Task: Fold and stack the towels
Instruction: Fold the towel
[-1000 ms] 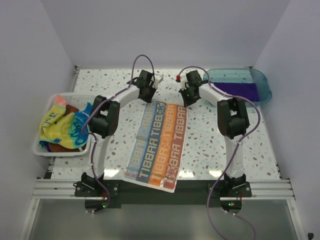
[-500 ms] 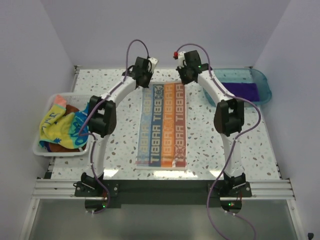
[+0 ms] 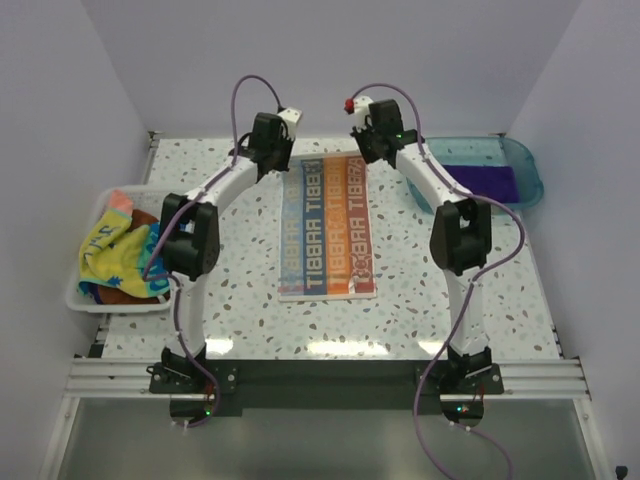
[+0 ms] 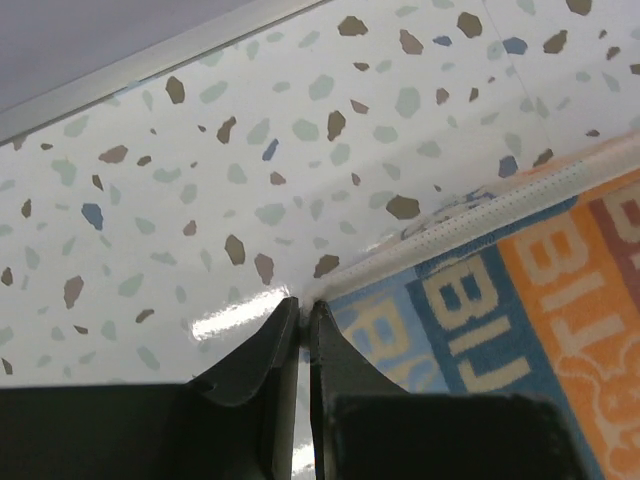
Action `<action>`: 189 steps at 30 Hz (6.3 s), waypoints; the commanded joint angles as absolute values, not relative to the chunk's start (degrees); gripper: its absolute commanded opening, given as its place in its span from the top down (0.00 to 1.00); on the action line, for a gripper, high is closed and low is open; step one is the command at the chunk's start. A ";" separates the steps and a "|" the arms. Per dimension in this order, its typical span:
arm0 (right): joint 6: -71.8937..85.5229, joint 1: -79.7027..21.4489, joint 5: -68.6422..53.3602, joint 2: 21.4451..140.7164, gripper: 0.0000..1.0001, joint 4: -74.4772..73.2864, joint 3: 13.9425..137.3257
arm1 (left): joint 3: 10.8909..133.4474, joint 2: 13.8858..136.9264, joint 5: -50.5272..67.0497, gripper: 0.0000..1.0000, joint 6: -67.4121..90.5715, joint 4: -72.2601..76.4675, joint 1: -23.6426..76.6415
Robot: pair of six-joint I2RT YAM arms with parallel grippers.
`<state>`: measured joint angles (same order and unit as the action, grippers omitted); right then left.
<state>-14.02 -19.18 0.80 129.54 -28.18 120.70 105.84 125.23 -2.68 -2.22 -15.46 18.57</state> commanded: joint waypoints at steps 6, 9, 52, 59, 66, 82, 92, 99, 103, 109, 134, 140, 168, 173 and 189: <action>-13.89 -18.54 0.18 110.33 1.00 -30.05 103.47 | 91.95 106.63 1.30 1.00 -0.44 -14.58 17.75; -12.66 -18.98 -1.58 106.37 1.00 -33.74 99.15 | 86.59 102.75 2.99 1.00 3.24 -16.69 18.10; 14.50 -28.13 -8.08 84.19 1.00 -36.05 53.98 | 42.55 80.94 7.39 1.00 26.10 -21.01 29.79; 15.20 -28.13 -8.96 88.41 1.00 -32.70 51.59 | 40.43 82.62 5.80 1.00 26.63 -20.04 29.97; 15.73 -28.21 -10.63 88.34 0.96 -32.34 50.62 | 40.34 80.25 6.06 0.86 26.63 -20.57 30.23; 15.99 -30.93 -13.88 83.06 0.72 -34.27 49.40 | 36.66 73.31 9.84 0.62 30.23 -20.74 31.55; 19.77 -33.40 -14.68 76.91 0.66 -34.72 43.69 | 29.18 62.77 13.62 0.43 38.49 -19.60 32.34; 29.34 -33.40 -9.76 67.42 0.47 -33.58 39.82 | 27.07 59.15 11.08 0.34 45.69 -18.73 32.34; 38.04 -33.49 -10.80 66.27 0.44 -26.91 35.96 | 26.89 61.08 10.46 0.40 47.54 -16.27 32.43; 47.37 -33.49 -9.67 67.32 0.45 -18.03 29.80 | 27.16 64.33 9.93 0.50 49.13 -12.31 32.34; 63.45 -32.34 -4.31 63.54 0.48 -5.80 19.07 | 26.89 67.24 8.35 0.73 49.75 -12.48 32.87; 63.72 -32.26 -4.13 64.25 0.56 -4.92 18.63 | 27.51 66.88 8.26 0.87 49.13 -12.57 32.96; 52.48 -31.47 2.99 59.76 1.00 -21.18 33.65 | 38.65 67.32 4.57 1.00 45.80 -20.21 32.96; 47.13 -26.99 0.71 66.69 1.00 -19.34 44.19 | 50.59 73.73 3.16 1.00 40.97 -21.80 29.54; 33.49 -16.44 -5.25 104.93 1.00 -12.56 90.68 | 101.06 110.10 8.35 1.00 30.06 -23.91 15.74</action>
<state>37.08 -17.72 -1.41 101.03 -14.44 83.81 94.59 106.24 6.33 33.08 -22.35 17.45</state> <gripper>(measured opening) 0.087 0.079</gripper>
